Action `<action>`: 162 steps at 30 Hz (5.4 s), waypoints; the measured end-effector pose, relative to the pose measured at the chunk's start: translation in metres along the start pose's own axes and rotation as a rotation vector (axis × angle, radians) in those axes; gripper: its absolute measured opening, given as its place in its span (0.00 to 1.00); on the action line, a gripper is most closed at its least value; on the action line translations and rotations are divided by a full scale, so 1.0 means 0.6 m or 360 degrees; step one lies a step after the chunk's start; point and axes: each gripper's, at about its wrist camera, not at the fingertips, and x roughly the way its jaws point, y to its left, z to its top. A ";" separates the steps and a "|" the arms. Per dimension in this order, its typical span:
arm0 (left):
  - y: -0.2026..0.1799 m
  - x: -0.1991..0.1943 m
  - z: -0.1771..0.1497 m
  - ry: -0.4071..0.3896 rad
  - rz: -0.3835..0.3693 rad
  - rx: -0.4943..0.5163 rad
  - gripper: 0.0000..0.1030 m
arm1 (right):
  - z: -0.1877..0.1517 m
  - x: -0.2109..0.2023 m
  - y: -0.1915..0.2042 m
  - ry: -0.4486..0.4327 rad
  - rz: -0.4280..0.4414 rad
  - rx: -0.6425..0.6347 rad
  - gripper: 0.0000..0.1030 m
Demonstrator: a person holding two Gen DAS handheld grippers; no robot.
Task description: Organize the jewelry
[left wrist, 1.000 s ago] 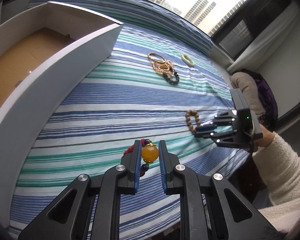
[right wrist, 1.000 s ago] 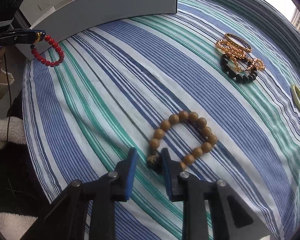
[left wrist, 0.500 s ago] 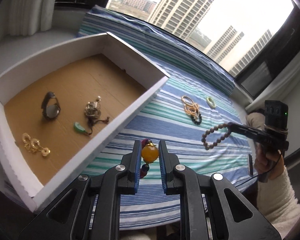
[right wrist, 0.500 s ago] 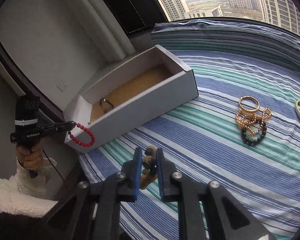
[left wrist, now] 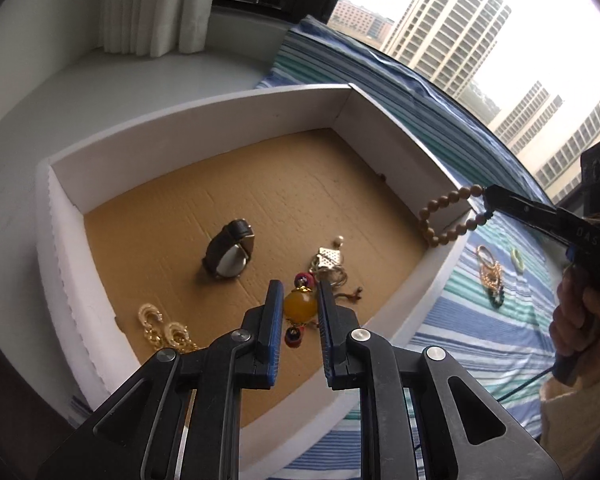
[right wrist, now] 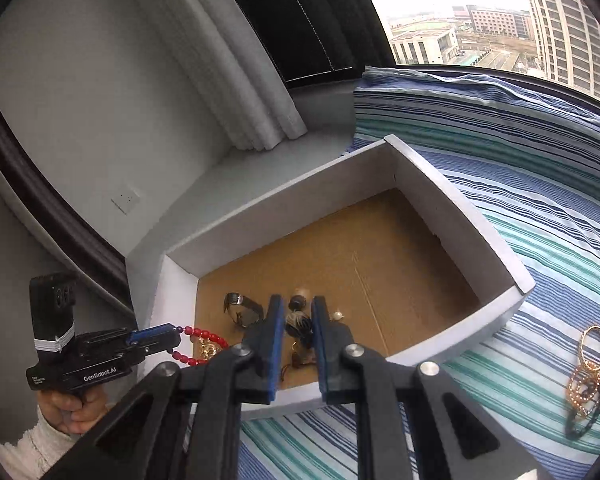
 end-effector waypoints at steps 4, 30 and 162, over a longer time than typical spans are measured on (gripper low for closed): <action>0.026 0.040 -0.005 0.0053 0.0112 -0.0027 0.15 | 0.010 0.089 -0.012 0.0083 -0.0113 -0.0020 0.14; -0.264 -0.034 -0.209 -0.0222 -0.0064 0.0446 0.92 | -0.401 -0.233 -0.037 -0.0138 -0.0987 0.0030 0.70; -0.205 0.067 -0.281 0.0164 -0.0040 0.0457 0.64 | -0.185 -0.243 -0.342 -0.0128 -0.0401 0.0442 0.08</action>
